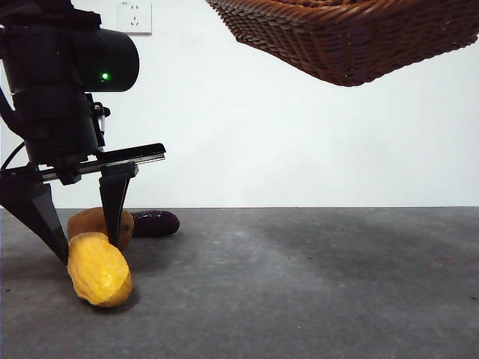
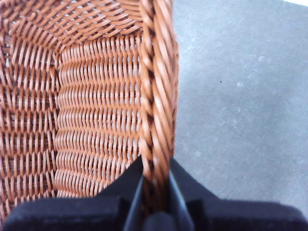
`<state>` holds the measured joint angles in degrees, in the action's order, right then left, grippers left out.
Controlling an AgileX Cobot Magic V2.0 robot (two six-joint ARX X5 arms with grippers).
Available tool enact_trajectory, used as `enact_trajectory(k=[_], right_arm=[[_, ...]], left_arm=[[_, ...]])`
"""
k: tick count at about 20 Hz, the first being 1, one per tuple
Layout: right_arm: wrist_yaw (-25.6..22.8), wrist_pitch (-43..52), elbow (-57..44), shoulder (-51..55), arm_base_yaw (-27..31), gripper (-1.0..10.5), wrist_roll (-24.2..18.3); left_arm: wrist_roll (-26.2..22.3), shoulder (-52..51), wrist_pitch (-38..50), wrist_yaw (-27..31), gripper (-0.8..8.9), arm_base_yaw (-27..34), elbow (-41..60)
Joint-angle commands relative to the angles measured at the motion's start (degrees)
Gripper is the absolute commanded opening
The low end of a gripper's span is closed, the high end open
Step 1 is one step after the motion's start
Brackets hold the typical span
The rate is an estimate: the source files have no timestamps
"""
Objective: Help me put the vegetables on the table into the basket
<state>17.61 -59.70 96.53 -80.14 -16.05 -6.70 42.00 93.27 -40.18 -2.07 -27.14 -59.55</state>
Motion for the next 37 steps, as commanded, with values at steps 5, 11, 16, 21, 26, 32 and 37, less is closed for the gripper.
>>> enact_trajectory(k=[5,11,16,21,26,32,37], right_arm=[[0.31,-1.11,-0.04,0.5,-0.02,-0.2,0.39],[-4.42,-1.2,-3.32,-0.33,0.0,-0.2,3.5],[-3.06,10.93,-16.28,-0.33,0.0,-0.2,11.3],[-2.84,23.82,-30.56,-0.33,-0.07,-0.2,18.6],[0.48,35.01,-43.21,-0.35,-2.34,-0.2,24.76],[1.51,37.57,-44.35,-0.35,-6.19,-0.2,28.81],[1.49,38.91,-44.35,-0.35,-8.04,-0.2,30.47]], left_arm=[[-14.21,-0.13,3.8,-1.4,-0.08,0.15,0.09],[-32.92,-9.35,2.14,-4.79,-0.08,0.48,0.09],[-35.01,-23.04,1.73,-12.9,-0.08,0.09,0.09],[-33.46,-36.68,-0.55,-16.83,-0.08,-0.61,0.09],[-31.52,-35.39,0.96,-19.37,-0.08,-3.41,0.11],[-28.0,-21.79,11.26,-19.39,-0.08,-12.31,0.11],[-25.97,-10.38,15.89,-18.45,-0.08,-15.02,0.11]])
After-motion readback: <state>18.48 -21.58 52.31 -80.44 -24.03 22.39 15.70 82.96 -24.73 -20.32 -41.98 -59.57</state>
